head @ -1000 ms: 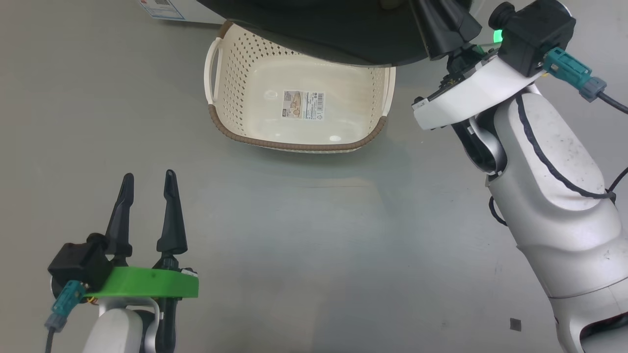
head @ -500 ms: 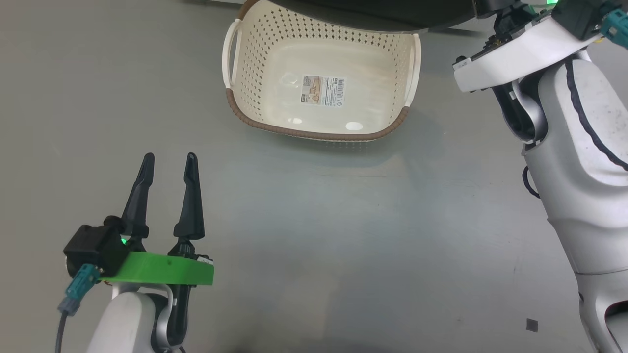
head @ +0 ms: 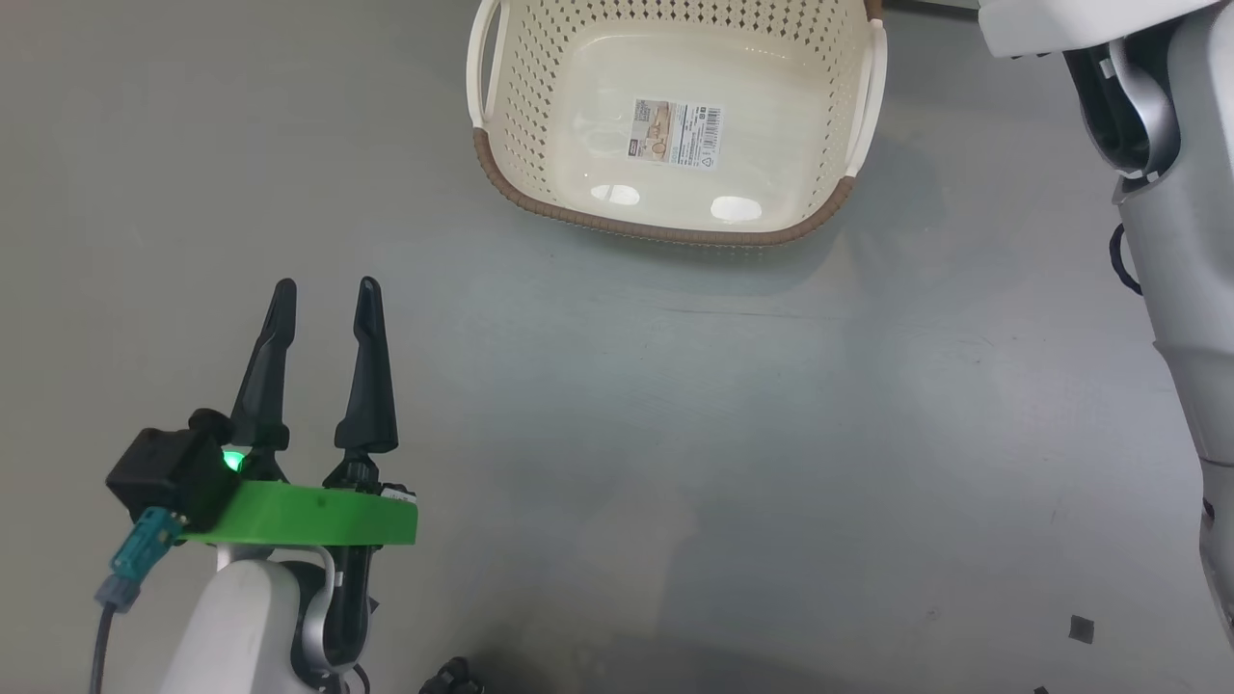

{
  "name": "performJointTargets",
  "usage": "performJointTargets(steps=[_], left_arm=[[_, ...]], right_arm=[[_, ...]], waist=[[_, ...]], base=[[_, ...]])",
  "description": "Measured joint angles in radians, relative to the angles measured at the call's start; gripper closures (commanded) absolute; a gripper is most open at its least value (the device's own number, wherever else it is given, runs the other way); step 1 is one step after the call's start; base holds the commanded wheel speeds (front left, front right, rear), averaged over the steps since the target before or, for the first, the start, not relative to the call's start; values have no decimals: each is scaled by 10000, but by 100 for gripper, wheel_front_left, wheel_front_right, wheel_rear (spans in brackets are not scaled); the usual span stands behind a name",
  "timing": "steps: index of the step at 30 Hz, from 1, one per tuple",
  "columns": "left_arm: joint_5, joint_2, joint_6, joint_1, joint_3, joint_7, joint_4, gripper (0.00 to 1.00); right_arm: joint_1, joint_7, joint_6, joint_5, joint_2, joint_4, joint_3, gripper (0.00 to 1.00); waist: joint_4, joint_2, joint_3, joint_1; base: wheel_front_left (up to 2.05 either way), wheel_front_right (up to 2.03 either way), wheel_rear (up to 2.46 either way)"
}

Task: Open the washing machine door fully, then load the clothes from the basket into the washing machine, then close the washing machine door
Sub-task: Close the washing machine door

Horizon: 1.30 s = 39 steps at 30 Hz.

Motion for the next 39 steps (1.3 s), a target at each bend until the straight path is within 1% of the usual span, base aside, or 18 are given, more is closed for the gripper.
performJointTargets(steps=[7, 13, 19, 21, 26, 30, 34, 35, 38, 39], left_arm=[[-165, -31, -12, -1, -374, 0, 0, 0], [-288, -36, -13, -31, -660, 0, -50, 0], [-688, -44, -56, -28, -811, 0, -150, 0], [-706, -44, -56, -29, -813, 0, -228, 0], [-815, -48, -56, -37, -786, 0, -311, 0], [-794, -52, -17, -37, -472, 0, -370, 0], [-984, -54, 2, -52, -159, -2, -512, 0], [-1116, -59, 2, -66, -73, -2, -568, 0], [-1409, -63, 2, -151, 339, -2, -608, 0], [-1419, -63, 2, -188, 454, -2, -606, 0]], right_arm=[[-344, -6, 0, -163, -445, 192, -2, 100], [-881, -10, 4, -453, -1014, 625, 2, 100], [-1634, -10, 19, -731, -1455, 1208, -380, 100], [-1755, -33, 73, -882, -1471, 1383, -428, 100], [-1815, -102, 77, -955, -1400, 1699, -556, 100], [-1800, -86, 71, -953, -1244, 1879, -583, 100], [-1574, -84, -102, -897, -928, 1693, -702, 100], [-1450, -84, -105, -842, -865, 1572, -742, 77], [-883, -81, -107, -729, -602, 1168, -765, 42], [-632, -63, -105, -679, -477, 1024, -767, 16]], waist=[[176, 0, 118, 0], [483, 0, 237, 0], [792, 0, 311, 0], [836, 0, 311, 0], [856, 0, 232, 0], [767, 0, 115, 0], [553, 0, 4, 0], [489, 0, -34, 0], [277, 0, -179, 0], [200, 0, -244, 0]], base=[[0, 0, 0], [0, 0, 0], [0, 0, 0], [0, 0, 0], [0, 0, 0], [0, 0, 0], [0, 0, 0], [0, 0, 0], [0, 0, 0], [0, 0, 0]])
